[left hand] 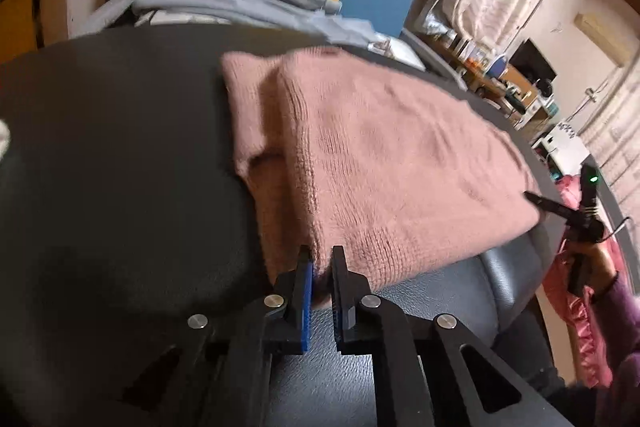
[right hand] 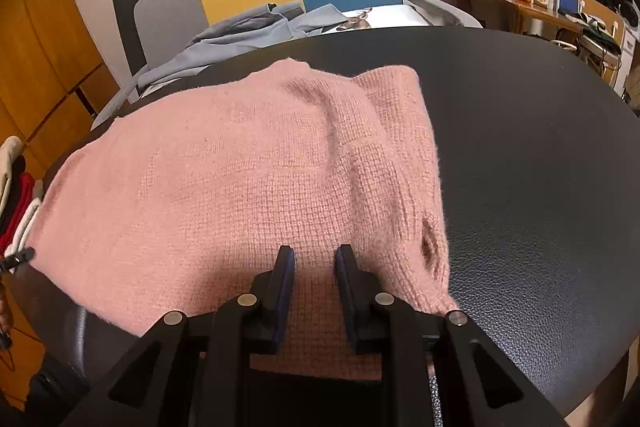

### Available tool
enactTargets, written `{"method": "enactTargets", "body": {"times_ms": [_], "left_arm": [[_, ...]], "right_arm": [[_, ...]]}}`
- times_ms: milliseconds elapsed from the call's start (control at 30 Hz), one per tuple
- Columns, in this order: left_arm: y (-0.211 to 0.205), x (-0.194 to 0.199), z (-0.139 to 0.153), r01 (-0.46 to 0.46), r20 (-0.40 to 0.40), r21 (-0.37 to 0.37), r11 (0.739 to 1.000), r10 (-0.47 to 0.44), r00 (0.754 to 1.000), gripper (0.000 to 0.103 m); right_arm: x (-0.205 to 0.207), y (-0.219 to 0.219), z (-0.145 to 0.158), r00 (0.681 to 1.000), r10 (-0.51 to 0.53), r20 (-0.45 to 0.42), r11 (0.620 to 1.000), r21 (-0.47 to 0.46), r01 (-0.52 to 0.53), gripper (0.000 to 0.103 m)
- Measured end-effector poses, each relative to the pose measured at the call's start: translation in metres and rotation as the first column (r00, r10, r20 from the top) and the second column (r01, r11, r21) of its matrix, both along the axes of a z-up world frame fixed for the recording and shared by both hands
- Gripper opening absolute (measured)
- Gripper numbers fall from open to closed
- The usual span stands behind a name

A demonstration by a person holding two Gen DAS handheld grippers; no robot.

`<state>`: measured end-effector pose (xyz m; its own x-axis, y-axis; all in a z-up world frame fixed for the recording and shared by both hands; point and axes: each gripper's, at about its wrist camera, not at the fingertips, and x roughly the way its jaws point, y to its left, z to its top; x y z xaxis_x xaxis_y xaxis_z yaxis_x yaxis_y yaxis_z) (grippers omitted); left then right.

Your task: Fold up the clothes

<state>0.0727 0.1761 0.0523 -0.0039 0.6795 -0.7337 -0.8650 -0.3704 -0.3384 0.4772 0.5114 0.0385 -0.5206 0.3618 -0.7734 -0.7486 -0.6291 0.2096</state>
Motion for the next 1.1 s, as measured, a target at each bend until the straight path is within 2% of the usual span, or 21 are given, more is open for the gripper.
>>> {"method": "enactTargets", "body": {"times_ms": [67,167,267,300,367,433,500,567,600,633,667,767,867,933,967,1000,1100], "left_arm": [[-0.008,-0.002,0.000,0.003,-0.023,-0.035,0.999,-0.004,1.000,0.007],[-0.014,0.002,-0.018,0.020,-0.082,-0.156,0.988,-0.033,0.996,0.005],[-0.022,0.010,-0.018,0.020,-0.151,-0.181,0.983,-0.048,0.987,0.005],[-0.023,0.007,-0.013,-0.006,-0.164,-0.186,0.983,-0.025,0.986,0.005],[-0.023,-0.004,0.000,-0.072,-0.141,-0.152,0.986,0.050,0.989,0.005],[-0.017,-0.011,0.020,-0.132,-0.106,-0.073,0.989,0.124,0.987,0.007],[0.003,-0.010,0.040,-0.157,-0.124,-0.005,0.988,0.155,0.980,0.013],[0.037,0.003,0.052,-0.135,-0.186,0.045,0.990,0.141,0.972,0.030],[0.056,0.010,0.055,-0.119,-0.224,0.055,0.991,0.128,0.966,0.036],[0.075,0.018,0.057,-0.101,-0.262,0.061,0.993,0.114,0.958,0.046],[0.097,0.029,0.056,-0.086,-0.312,0.055,0.995,0.099,0.945,0.051],[0.163,0.045,0.041,-0.098,-0.424,-0.017,0.995,0.082,0.902,0.051],[0.192,0.031,0.019,-0.158,-0.419,-0.096,0.983,0.104,0.902,0.051],[0.197,0.010,-0.002,-0.224,-0.411,-0.145,0.964,0.147,0.900,0.051],[0.194,0.002,-0.009,-0.247,-0.388,-0.140,0.959,0.177,0.904,0.055],[0.189,-0.006,-0.015,-0.269,-0.361,-0.128,0.955,0.208,0.909,0.060],[0.167,-0.023,-0.021,-0.321,-0.293,-0.087,0.943,0.284,0.913,0.062]], "right_arm": [[0.001,0.002,-0.001,1.000,-0.014,-0.012,1.000,-0.011,0.014,0.022],[0.001,0.002,0.000,1.000,-0.024,-0.009,1.000,-0.006,0.024,0.022],[-0.002,-0.001,0.007,1.000,-0.009,0.019,1.000,0.017,0.009,0.022],[-0.003,-0.002,0.010,1.000,-0.005,0.029,1.000,0.024,0.004,0.022],[-0.004,-0.005,0.015,0.999,0.004,0.047,0.999,0.039,-0.006,0.022],[-0.006,-0.009,0.028,1.000,0.015,0.027,0.996,0.089,-0.017,0.022],[-0.011,-0.009,0.043,1.000,0.027,-0.015,0.992,0.126,-0.025,0.024],[-0.027,0.001,0.055,0.998,0.046,-0.030,0.990,0.132,-0.042,0.024],[-0.037,0.006,0.059,0.998,0.057,-0.022,0.989,0.137,-0.054,0.024],[-0.051,0.013,0.061,0.997,0.073,-0.013,0.987,0.145,-0.070,0.024],[-0.064,0.018,0.063,0.996,0.091,-0.004,0.984,0.152,-0.089,0.024],[-0.108,0.033,0.056,0.985,0.169,0.045,0.972,0.156,-0.174,0.025],[-0.138,0.047,0.037,0.969,0.210,0.130,0.960,0.161,-0.230,0.024],[-0.151,0.056,0.021,0.957,0.223,0.184,0.955,0.154,-0.252,0.024],[-0.157,0.061,0.013,0.950,0.229,0.211,0.953,0.150,-0.263,0.024],[-0.159,0.067,0.007,0.951,0.223,0.214,0.956,0.145,-0.256,0.026],[-0.130,0.093,0.001,0.991,0.094,0.090,0.990,0.099,-0.103,0.026]]}}
